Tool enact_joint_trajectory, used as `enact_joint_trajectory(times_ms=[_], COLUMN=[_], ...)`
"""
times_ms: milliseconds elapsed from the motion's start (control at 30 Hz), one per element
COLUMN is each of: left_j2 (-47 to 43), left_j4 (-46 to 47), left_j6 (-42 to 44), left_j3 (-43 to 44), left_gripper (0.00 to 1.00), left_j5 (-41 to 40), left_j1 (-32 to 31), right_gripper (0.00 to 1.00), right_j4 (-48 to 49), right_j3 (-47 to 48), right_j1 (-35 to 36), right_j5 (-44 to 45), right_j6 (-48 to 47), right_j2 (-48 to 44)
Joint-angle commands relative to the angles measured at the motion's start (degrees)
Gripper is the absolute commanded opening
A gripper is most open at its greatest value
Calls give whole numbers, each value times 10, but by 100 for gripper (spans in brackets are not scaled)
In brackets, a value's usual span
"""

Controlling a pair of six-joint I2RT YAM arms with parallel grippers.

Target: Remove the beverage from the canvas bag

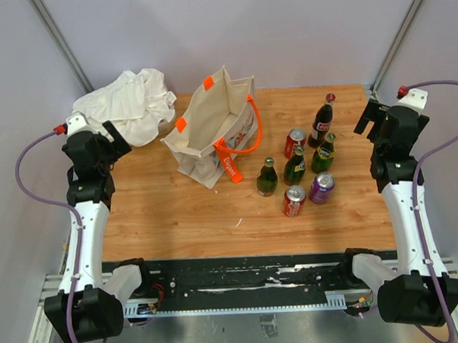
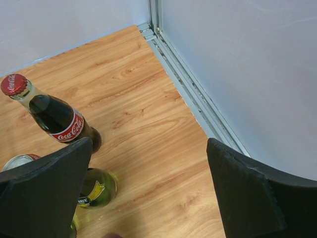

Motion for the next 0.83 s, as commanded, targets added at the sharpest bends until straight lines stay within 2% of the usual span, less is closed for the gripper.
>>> enact_joint_trajectory(times_ms=[0, 800], left_j2=[-18, -33], left_j4=[22, 27], left_j6=[-1, 10], left_j3=[-10, -31], left_gripper=[100, 100], left_j5=[-5, -14], left_j1=[1, 1], right_gripper=[98, 98], right_j4=[11, 1], right_j3=[-16, -19], right_j1=[-18, -18], right_j5=[34, 35], right_j6=[-18, -14], right_j2=[-21, -26])
